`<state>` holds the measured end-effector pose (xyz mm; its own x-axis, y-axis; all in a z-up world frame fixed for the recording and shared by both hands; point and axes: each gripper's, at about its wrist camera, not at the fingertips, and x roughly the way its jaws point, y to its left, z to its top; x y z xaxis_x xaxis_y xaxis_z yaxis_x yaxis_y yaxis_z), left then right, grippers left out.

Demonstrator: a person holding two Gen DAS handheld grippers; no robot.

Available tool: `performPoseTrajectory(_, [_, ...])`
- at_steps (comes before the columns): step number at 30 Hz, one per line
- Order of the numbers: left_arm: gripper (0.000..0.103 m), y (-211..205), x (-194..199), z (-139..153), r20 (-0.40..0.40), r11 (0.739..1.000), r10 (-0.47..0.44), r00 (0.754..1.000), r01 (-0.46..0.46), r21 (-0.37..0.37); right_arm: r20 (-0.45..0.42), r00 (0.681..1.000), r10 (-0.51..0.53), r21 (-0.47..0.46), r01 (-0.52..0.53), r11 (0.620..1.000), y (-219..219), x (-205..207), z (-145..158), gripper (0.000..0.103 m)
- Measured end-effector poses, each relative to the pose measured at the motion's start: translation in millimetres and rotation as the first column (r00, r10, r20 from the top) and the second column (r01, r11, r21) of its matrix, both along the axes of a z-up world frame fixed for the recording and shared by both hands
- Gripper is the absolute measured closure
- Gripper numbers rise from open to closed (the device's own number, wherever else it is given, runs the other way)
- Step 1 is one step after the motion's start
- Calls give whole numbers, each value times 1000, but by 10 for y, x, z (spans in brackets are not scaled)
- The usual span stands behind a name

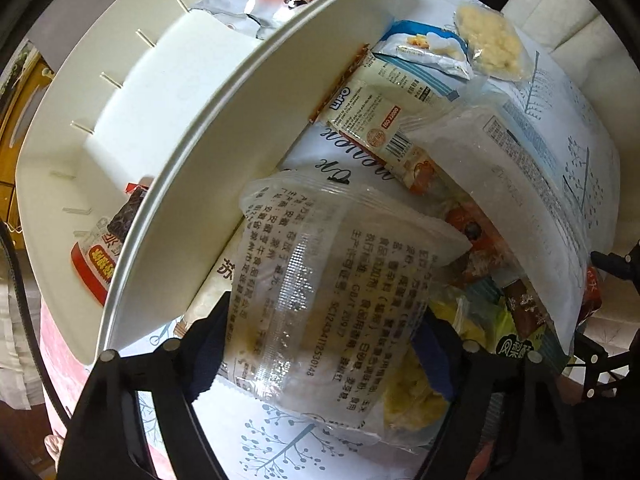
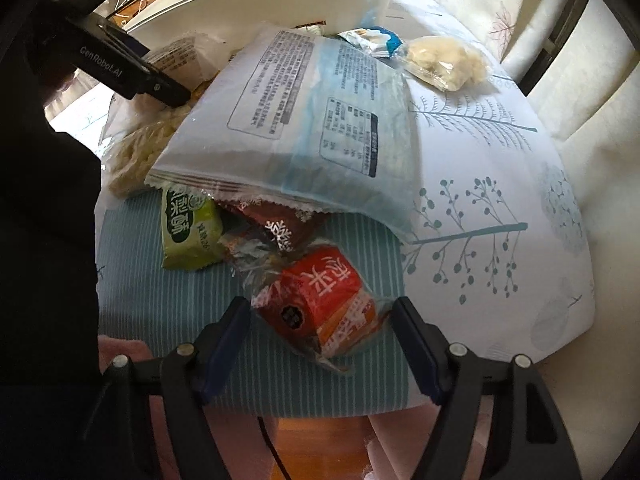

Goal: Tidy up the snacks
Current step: 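Grasp the clear printed cracker bag with left gripper while right grasps the red bread bag, then lift both bags over the white tray and release them inside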

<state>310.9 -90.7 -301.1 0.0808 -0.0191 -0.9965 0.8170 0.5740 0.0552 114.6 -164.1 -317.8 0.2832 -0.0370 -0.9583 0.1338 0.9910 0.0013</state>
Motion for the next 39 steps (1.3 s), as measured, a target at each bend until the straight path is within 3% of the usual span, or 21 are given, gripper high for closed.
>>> performPoseTrajectory(3, [30, 14, -33, 29, 14, 1000, 3, 1000, -3, 1, 8, 1000, -14, 0, 14, 1000, -16, -30, 2, 36])
performPoseTrajectory(12, [32, 196, -237, 229, 20, 998, 68, 998, -67, -14, 16, 998, -55, -11, 55, 998, -1, -57, 94, 45])
performPoseTrajectory(25, [32, 833, -523, 743, 15, 984, 154, 988, -152, -93, 57, 986, -154, 11, 154, 988, 199, -245, 360, 48])
performPoseTrajectory(39, [32, 1303, -796, 1371, -37, 968, 182, 983, -186, -166, 153, 984, -93, 38, 88, 995, 477, -205, 989, 48])
